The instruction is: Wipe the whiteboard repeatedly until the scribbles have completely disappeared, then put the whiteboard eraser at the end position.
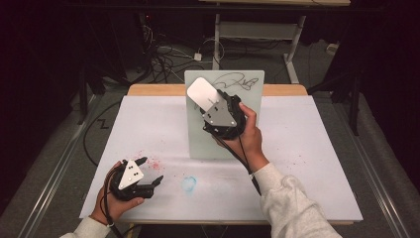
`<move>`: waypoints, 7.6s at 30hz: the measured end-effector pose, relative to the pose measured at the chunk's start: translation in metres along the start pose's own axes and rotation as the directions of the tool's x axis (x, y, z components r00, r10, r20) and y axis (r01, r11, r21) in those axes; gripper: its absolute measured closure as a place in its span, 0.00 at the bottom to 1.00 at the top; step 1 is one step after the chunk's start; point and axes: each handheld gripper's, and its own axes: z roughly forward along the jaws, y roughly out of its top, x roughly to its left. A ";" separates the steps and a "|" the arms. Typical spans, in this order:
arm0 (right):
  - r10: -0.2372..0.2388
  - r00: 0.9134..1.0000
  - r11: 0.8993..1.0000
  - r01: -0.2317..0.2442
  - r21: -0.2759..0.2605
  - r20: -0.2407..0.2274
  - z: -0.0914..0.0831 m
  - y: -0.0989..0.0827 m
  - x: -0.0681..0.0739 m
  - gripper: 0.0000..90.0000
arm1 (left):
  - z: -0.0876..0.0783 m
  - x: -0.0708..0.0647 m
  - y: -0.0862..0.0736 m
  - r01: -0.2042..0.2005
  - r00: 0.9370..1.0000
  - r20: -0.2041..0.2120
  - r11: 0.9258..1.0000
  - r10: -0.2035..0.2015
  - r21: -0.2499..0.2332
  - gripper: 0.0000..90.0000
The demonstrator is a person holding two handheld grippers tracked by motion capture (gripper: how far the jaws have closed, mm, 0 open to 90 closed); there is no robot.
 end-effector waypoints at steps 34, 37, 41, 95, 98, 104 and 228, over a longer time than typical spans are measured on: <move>-0.146 0.989 0.988 0.146 0.053 -0.014 0.011 -0.026 0.047 0.35 | 0.000 -0.002 0.001 -0.019 1.000 0.000 1.000 0.019 0.009 0.23; -0.100 0.995 0.994 0.100 0.039 0.021 0.010 -0.018 0.020 0.35 | 0.000 -0.002 0.001 -0.021 1.000 -0.002 1.000 0.021 0.008 0.23; -0.009 0.996 1.000 0.008 0.016 0.094 0.008 -0.012 -0.005 0.35 | 0.000 -0.002 0.001 -0.020 1.000 -0.004 1.000 0.020 0.012 0.23; -0.057 0.994 0.997 0.052 0.063 0.094 0.019 0.008 0.015 0.35 | 0.002 -0.002 0.000 -0.015 1.000 0.005 1.000 0.015 0.009 0.23; -0.019 0.992 0.998 0.011 0.059 0.127 0.020 0.015 0.002 0.35 | 0.002 -0.002 0.000 -0.012 1.000 0.005 1.000 0.012 0.008 0.23; 0.030 0.989 0.998 -0.038 0.053 0.146 0.018 0.016 -0.006 0.35 | 0.001 -0.002 0.000 -0.014 1.000 0.005 1.000 0.014 0.008 0.23; 0.156 0.937 0.978 -0.192 0.088 0.312 -0.019 -0.052 -0.048 0.35 | 0.009 -0.002 -0.002 -0.014 0.999 0.030 1.000 0.014 0.028 0.22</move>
